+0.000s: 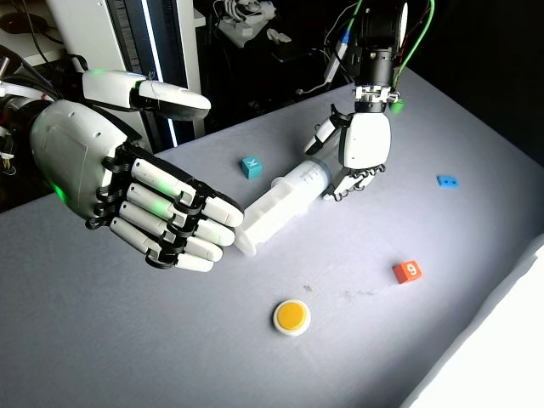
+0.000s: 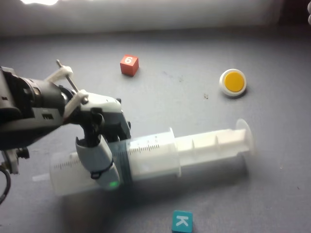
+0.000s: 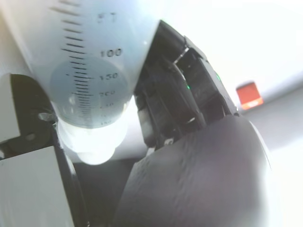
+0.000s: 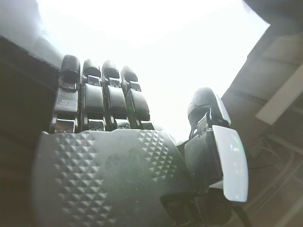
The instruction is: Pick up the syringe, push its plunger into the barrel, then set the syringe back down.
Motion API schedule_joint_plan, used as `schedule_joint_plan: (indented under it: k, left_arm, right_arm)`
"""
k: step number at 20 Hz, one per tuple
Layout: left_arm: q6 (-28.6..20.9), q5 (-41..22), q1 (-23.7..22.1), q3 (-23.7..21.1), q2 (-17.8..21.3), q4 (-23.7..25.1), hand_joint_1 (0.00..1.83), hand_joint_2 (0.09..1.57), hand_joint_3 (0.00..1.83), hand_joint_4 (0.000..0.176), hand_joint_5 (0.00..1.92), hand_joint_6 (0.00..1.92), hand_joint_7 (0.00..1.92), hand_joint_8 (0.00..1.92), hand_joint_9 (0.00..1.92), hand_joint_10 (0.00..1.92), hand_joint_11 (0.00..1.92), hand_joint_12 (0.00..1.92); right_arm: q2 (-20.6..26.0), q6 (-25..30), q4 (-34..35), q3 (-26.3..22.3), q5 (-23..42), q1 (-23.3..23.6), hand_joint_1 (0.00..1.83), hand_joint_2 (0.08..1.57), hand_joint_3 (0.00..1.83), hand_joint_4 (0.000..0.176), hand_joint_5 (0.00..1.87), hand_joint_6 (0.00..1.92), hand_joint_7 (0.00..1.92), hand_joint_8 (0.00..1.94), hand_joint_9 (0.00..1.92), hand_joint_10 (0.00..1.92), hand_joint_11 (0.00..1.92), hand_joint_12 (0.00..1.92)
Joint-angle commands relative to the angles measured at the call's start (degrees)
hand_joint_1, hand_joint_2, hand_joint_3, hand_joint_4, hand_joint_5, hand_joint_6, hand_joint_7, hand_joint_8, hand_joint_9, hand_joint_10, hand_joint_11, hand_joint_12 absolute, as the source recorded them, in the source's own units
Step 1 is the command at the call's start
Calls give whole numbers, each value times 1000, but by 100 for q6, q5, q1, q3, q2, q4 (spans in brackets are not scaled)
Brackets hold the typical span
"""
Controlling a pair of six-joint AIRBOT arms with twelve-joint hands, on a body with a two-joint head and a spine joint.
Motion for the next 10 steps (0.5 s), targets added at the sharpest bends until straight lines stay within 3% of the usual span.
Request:
schedule_joint_plan:
  k: [1, 2, 4, 6, 10]
  left_arm:
    - [-34, -299, -131, -31, 67, 67, 1288, 1090, 1, 0, 906, 990, 1151, 822, 1058, 970, 770, 1425]
    - [-34, -308, -213, -56, 125, 9, 1272, 1087, 0, 0, 925, 951, 1160, 844, 1100, 892, 794, 1415]
    - [-33, -353, -335, -87, 223, -68, 1276, 1085, 1, 0, 930, 915, 1163, 875, 1135, 1005, 821, 1512]
    - [-7, -415, -509, -153, 408, -192, 1278, 1081, 0, 0, 940, 905, 1172, 860, 1092, 945, 709, 1497]
    - [45, -601, -772, -192, 715, -314, 1263, 1106, 1, 0, 868, 1042, 1136, 884, 1077, 896, 695, 1486]
  right_arm:
    - [-4, 70, -178, 10, 734, 81, 56, 1237, 0, 0, 199, 4, 191, 4, 171, 4, 0, 492]
    - [-7, 74, -178, 10, 753, 86, 48, 1239, 0, 0, 194, 1, 188, 2, 169, 2, 0, 484]
    - [-21, 95, -177, 10, 810, 99, 48, 1239, 0, 0, 176, 0, 165, 0, 143, 0, 0, 433]
    - [-121, 147, -175, 11, 998, 160, 44, 1238, 0, 0, 167, 2, 160, 3, 144, 2, 0, 421]
    - [-225, 360, 10, 11, 1119, 320, 67, 1232, 0, 0, 191, 5, 180, 6, 161, 6, 0, 475]
